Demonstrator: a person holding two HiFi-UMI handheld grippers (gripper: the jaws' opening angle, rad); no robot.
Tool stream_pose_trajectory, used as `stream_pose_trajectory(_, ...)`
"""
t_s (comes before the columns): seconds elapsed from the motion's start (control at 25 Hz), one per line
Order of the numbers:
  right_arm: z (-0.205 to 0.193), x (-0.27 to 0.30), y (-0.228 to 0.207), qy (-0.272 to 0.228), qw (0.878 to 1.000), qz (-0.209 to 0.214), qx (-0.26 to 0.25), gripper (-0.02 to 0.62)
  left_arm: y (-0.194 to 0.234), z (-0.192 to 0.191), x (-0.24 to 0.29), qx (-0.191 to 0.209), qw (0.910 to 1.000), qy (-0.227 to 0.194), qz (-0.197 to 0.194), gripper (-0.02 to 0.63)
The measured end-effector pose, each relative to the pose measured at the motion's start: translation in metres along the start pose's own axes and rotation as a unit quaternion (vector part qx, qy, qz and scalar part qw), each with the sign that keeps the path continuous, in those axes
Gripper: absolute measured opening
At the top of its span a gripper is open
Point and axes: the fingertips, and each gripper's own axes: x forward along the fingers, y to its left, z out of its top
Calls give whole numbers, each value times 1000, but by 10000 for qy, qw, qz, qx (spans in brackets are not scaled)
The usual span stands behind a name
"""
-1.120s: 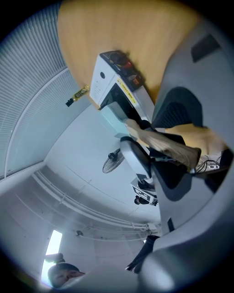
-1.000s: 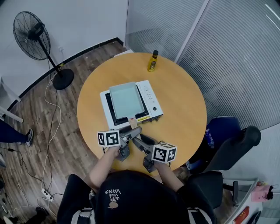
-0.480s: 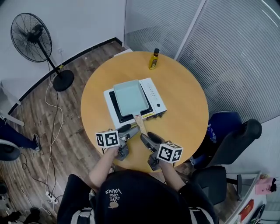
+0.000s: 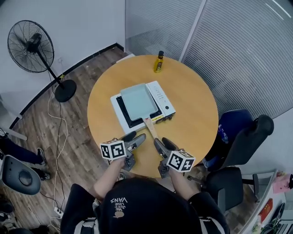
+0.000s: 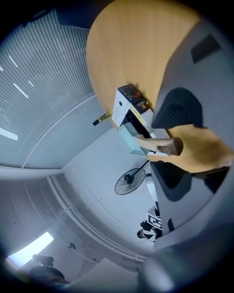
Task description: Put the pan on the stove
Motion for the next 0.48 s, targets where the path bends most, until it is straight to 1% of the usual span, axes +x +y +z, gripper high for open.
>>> stream_pose_trajectory(0.12,4,-9,1,-226,9994,-257,-12,206,-9,-1,-9,147,9998,53,-144,324)
stream_pose_trajectory(0.24,6,-18,5,-415,9976,-509,-201,204,-19,0,-17,322,9987,148,-367,322)
stream_pose_trajectory(0.32,5,-24,9,-527,9959,-658,-336,196,-25,1,-24,476,9975,193,-479,310)
stream_pose_trajectory(0.48,5,-33,23,-781,9915,-888,-551,138,-35,5,-42,764,9948,199,-650,262)
